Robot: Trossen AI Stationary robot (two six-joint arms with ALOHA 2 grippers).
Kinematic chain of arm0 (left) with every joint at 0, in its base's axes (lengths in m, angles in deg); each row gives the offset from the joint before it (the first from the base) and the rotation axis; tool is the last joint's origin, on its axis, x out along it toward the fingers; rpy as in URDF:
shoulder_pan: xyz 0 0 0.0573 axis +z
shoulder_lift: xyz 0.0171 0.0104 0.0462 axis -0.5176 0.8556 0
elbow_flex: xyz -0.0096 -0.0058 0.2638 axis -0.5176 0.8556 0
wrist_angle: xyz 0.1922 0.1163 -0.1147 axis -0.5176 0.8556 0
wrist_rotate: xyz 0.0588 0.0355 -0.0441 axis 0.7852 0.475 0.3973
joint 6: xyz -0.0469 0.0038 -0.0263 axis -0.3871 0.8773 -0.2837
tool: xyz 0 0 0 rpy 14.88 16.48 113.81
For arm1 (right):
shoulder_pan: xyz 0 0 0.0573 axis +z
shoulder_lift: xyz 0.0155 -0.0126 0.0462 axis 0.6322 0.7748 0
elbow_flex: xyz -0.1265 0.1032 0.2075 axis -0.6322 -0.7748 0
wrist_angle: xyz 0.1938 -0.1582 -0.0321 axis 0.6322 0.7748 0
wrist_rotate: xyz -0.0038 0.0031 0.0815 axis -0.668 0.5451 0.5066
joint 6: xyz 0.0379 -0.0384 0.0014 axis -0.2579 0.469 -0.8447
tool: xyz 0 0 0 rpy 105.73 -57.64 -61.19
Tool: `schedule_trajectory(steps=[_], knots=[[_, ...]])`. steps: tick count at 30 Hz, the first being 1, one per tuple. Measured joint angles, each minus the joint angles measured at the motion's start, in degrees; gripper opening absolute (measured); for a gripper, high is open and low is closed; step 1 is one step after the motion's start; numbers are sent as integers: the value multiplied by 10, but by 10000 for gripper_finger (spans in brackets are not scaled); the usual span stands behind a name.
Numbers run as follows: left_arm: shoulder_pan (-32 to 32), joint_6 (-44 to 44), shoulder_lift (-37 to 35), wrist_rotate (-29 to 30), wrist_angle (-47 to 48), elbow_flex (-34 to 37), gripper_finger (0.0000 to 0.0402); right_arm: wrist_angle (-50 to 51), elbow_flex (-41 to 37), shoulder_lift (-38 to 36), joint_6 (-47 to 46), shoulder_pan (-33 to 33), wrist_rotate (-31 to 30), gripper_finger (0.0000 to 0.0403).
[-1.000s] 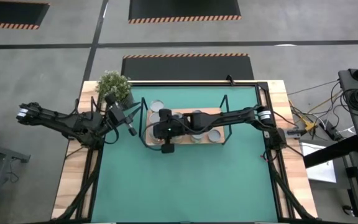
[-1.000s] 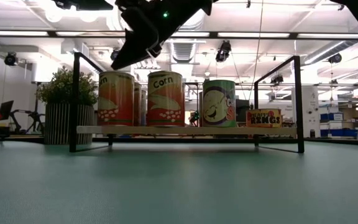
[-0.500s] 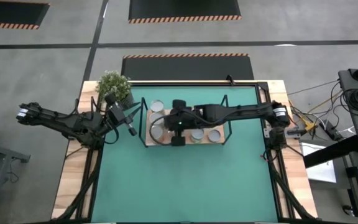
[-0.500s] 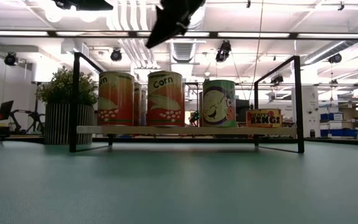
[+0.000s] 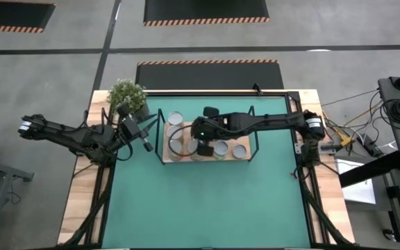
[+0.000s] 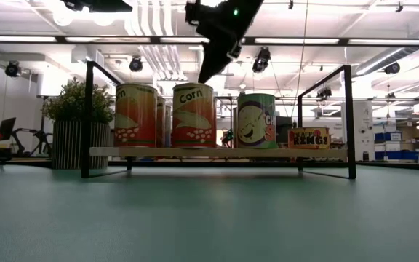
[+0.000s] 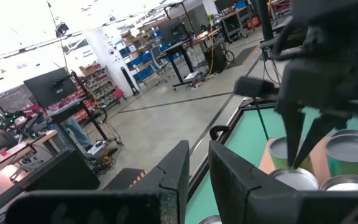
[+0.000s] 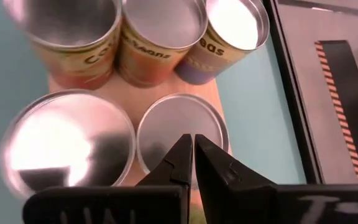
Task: Pick and place cans onto a shelf
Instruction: Adjust the cans on the shelf
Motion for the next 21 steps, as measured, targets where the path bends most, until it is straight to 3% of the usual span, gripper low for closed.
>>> schedule_trajectory(steps=[10, 21], knots=[[0, 0, 0, 0, 0, 0, 43, -104, -75, 0, 14, -22, 0, 9], [0, 0, 0, 0, 0, 0, 43, -157, -96, 10, 18, -22, 16, 9]])
